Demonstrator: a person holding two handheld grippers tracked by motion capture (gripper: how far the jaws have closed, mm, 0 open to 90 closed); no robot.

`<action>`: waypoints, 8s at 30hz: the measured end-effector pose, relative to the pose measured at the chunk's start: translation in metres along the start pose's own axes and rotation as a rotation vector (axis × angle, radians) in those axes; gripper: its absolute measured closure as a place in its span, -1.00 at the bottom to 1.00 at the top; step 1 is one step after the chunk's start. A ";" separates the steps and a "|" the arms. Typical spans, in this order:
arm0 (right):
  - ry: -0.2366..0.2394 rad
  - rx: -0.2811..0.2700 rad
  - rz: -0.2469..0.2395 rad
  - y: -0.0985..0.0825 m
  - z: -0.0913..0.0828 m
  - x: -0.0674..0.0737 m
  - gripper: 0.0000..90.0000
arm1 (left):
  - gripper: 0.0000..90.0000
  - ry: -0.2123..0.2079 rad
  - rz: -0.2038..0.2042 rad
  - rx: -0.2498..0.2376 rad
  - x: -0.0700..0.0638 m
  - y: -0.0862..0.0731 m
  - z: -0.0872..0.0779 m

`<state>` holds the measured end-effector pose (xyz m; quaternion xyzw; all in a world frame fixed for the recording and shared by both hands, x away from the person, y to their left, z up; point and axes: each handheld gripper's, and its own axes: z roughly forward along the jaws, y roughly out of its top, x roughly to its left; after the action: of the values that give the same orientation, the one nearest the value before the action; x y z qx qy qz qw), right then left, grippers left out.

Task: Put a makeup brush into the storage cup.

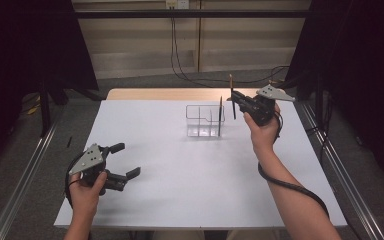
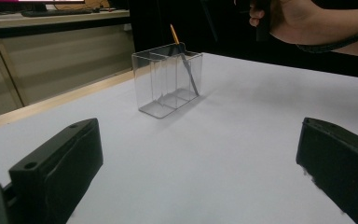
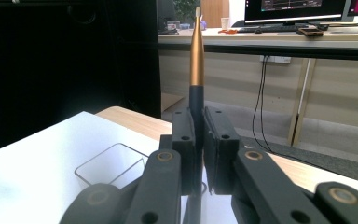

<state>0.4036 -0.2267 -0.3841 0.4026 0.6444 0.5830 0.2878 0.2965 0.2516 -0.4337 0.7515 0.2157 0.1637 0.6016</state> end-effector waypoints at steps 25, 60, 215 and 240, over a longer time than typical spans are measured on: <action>0.021 -0.001 -0.007 0.005 0.016 0.006 0.85 | -0.99 0.001 -0.007 -0.001 0.001 -0.002 -0.001; 0.038 0.003 -0.021 0.000 0.033 0.017 0.85 | -0.99 -0.010 -0.007 -0.002 0.001 -0.002 -0.001; 0.037 0.088 0.034 -0.036 0.030 0.010 -0.77 | -0.99 -0.002 -0.002 -0.002 0.001 -0.001 -0.002; 0.060 0.101 0.034 -0.038 0.019 0.010 -0.86 | -0.99 -0.002 -0.002 -0.005 -0.001 -0.001 -0.003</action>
<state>0.4079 -0.2083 -0.4232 0.4099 0.6743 0.5664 0.2378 0.2946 0.2536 -0.4339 0.7501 0.2154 0.1630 0.6036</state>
